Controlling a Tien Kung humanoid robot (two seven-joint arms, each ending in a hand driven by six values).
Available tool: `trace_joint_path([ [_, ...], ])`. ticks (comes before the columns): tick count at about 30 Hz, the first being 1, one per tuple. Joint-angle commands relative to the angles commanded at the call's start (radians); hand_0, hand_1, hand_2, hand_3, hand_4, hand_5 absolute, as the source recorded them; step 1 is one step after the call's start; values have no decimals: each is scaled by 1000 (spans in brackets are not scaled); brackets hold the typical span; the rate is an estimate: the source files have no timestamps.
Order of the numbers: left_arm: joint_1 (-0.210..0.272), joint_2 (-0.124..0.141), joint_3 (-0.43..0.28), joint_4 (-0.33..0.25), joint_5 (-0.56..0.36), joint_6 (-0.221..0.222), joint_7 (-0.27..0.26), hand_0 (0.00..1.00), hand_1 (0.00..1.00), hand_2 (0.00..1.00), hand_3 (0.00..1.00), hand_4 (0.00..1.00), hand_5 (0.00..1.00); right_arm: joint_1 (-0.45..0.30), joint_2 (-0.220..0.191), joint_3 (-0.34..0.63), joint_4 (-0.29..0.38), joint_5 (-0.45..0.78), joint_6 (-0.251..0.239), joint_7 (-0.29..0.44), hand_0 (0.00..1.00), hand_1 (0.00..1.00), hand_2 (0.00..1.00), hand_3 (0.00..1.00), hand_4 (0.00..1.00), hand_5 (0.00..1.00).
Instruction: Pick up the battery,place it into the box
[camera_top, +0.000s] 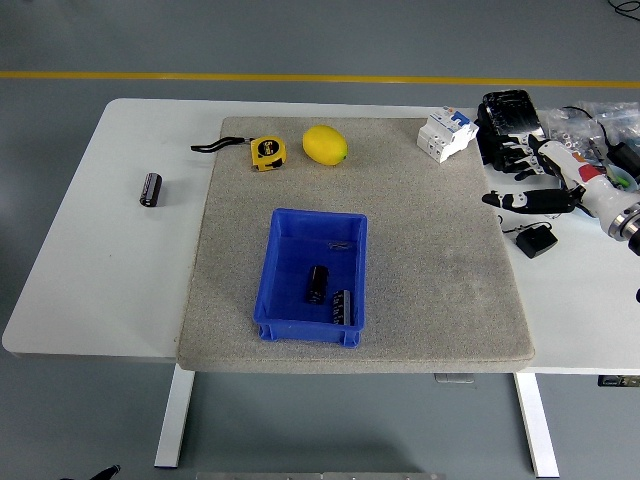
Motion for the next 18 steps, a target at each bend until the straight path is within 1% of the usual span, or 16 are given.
trace_joint_path([
  [2, 2, -3, 11, 2, -12, -3, -5, 706, 657, 777, 778, 755, 786, -35, 3, 44, 23, 80, 2, 0, 810, 792, 866, 890, 998, 816],
  [3, 3, -4, 19, 3, -20, -6, -9, 707, 668, 783, 783, 752, 786, -60, 7, 73, 42, 126, 2, 5, 864, 834, 881, 906, 998, 947],
  [6, 7, -6, 41, 4, -43, -11, -15, 707, 668, 783, 783, 752, 786, -121, 24, 144, 88, 249, 2, 16, 864, 834, 881, 906, 998, 947],
  [8, 10, 0, 107, -1, -108, -13, -11, 707, 668, 783, 783, 752, 786, -165, 43, 195, 126, 334, 5, 18, 864, 834, 881, 906, 998, 947],
  [9, 11, 2, 140, -3, -141, -17, -9, 721, 731, 837, 804, 757, 784, -183, 51, 214, 141, 379, 7, 17, 896, 854, 892, 922, 998, 998],
  [12, 11, 7, 222, -7, -222, -31, 4, 721, 731, 837, 804, 757, 784, -231, 79, 266, 183, 503, 13, 16, 896, 854, 892, 922, 998, 998],
  [13, 11, 6, 229, -8, -225, -32, 7, 721, 731, 837, 804, 757, 784, -242, 87, 277, 191, 542, 13, 16, 896, 854, 892, 922, 998, 998],
  [14, 10, 4, 221, -7, -213, -32, 9, 721, 731, 837, 804, 757, 784, -253, 97, 289, 199, 587, 13, 16, 896, 854, 892, 922, 998, 998],
  [15, 11, 1, 206, -6, -193, -31, 11, 723, 754, 856, 824, 755, 776, -263, 106, 298, 206, 633, 12, 15, 906, 858, 896, 928, 998, 998],
  [18, 11, -7, 163, -5, -137, -26, 17, 723, 754, 856, 824, 755, 776, -284, 119, 304, 221, 748, 6, 15, 906, 858, 896, 928, 998, 998],
])
